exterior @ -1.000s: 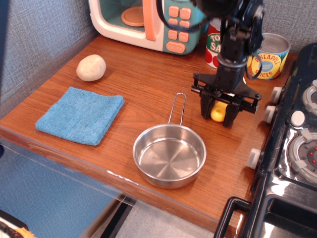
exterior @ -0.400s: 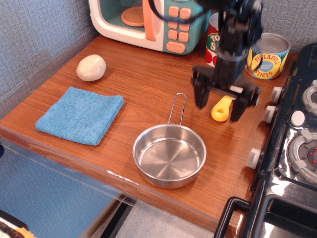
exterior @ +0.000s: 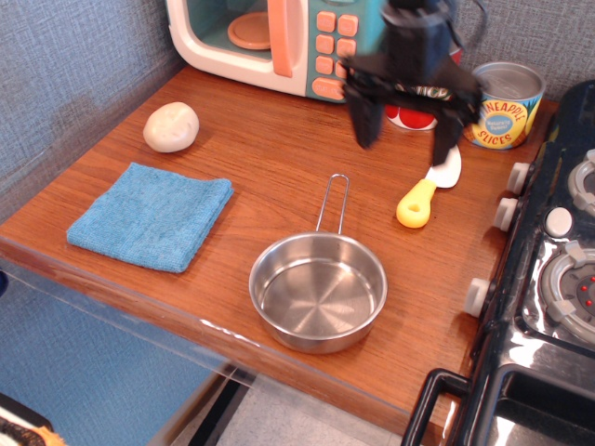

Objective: PLACE THE KNIFE BEHIND THE PAN

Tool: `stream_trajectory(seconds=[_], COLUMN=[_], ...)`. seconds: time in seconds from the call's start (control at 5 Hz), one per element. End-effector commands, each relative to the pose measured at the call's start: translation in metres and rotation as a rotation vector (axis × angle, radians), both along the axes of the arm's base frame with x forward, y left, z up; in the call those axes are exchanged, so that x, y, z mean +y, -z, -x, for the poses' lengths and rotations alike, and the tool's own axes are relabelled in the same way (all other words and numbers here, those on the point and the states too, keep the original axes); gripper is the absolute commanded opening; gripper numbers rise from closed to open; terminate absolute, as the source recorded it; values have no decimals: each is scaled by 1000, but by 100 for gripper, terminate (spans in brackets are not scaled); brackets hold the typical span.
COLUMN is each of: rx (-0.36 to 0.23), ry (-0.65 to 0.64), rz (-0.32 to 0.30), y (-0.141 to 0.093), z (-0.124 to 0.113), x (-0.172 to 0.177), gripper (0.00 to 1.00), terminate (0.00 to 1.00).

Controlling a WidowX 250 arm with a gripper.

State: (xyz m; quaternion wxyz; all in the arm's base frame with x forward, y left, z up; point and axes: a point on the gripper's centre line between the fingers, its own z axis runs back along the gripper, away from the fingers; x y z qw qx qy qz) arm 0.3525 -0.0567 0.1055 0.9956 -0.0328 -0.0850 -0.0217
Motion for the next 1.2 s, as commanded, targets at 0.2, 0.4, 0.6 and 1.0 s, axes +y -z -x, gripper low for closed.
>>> stream_trajectory(seconds=[0.2, 0.4, 0.6, 1.0], rx=[-24, -17, -13, -13], ry=[-43, -10, 35, 35], rz=[-44, -34, -35, -35], y=[-17, -13, -11, -11], z=[69, 76, 79, 79], x=[67, 71, 76, 76], gripper=[100, 100, 100, 100], terminate=[0, 0, 0, 100])
